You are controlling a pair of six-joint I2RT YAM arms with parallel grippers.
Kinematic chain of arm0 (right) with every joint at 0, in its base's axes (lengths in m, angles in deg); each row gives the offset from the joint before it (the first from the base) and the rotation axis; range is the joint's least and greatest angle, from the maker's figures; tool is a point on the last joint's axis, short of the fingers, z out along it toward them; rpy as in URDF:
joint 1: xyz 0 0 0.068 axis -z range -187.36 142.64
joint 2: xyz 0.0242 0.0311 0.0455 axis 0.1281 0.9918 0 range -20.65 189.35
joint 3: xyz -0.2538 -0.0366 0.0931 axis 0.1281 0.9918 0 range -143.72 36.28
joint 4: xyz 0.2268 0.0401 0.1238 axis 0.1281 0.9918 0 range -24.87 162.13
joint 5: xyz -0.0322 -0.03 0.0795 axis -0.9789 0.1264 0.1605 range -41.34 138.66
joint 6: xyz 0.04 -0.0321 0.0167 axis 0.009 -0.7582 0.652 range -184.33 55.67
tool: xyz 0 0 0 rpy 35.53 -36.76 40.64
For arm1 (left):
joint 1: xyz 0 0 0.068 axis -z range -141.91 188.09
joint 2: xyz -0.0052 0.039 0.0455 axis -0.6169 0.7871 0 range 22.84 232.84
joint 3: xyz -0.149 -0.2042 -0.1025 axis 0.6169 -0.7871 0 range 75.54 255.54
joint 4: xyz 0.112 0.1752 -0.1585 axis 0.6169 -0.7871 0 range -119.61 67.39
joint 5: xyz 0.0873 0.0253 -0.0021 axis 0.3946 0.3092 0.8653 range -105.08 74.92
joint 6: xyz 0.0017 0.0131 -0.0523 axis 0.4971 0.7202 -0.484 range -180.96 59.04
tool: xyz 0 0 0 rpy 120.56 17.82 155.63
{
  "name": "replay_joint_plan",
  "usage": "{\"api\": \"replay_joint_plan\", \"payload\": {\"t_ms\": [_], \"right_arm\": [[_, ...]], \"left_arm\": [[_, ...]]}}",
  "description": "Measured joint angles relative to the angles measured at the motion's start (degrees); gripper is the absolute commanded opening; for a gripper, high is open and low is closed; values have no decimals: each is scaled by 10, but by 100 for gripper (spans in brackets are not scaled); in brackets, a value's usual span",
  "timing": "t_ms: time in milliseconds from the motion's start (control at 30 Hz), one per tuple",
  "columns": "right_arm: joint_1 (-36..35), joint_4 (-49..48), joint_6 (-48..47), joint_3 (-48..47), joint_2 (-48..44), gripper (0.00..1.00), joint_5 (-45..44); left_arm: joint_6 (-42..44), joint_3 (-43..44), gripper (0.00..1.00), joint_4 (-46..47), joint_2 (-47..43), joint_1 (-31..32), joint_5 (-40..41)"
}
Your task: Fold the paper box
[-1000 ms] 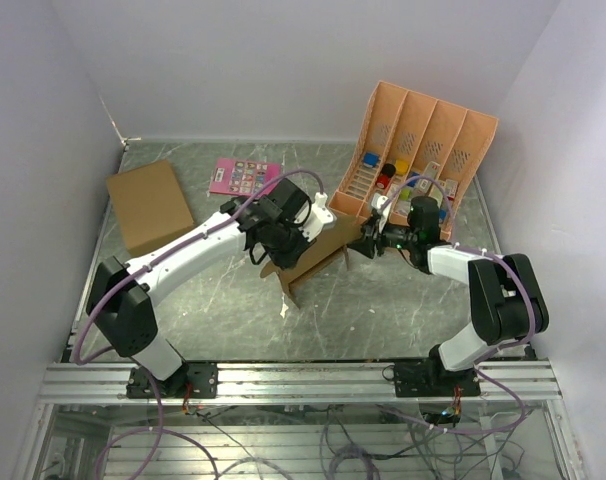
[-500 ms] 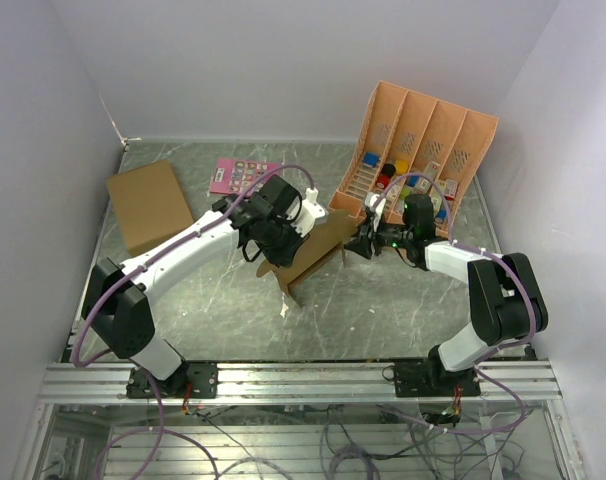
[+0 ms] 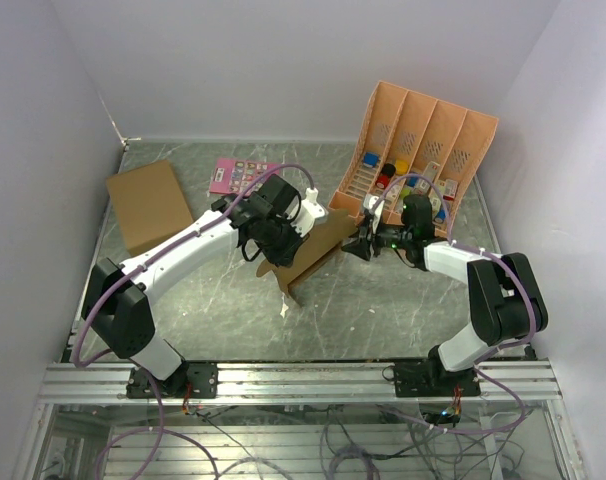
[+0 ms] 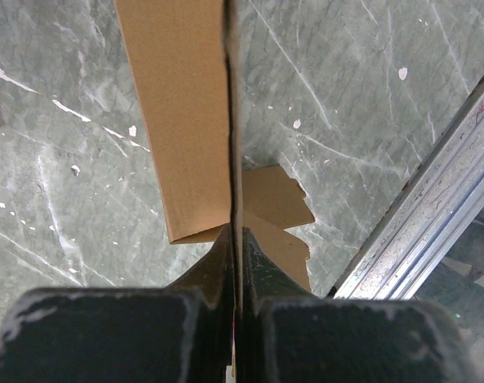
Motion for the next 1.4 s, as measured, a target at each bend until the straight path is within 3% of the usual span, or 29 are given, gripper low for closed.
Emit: {"api": "replay_joint_plan", "payload": {"t_ms": [467,800,1233,1400], "right_arm": [[-24,-136,54,40,14,46,17],[-34,-278,112,76,46,36,8],[-34,-355,105,83,77,19,18],[-35,-373,104,92,78,19,18]], "left_arm": [[14,0,7,0,4,-13,-29],[28,0,7,-5,5,-31,-62],[38,0,7,-16,8,-37,-77],[39,0,7,-19,8,-40,-79]]}}
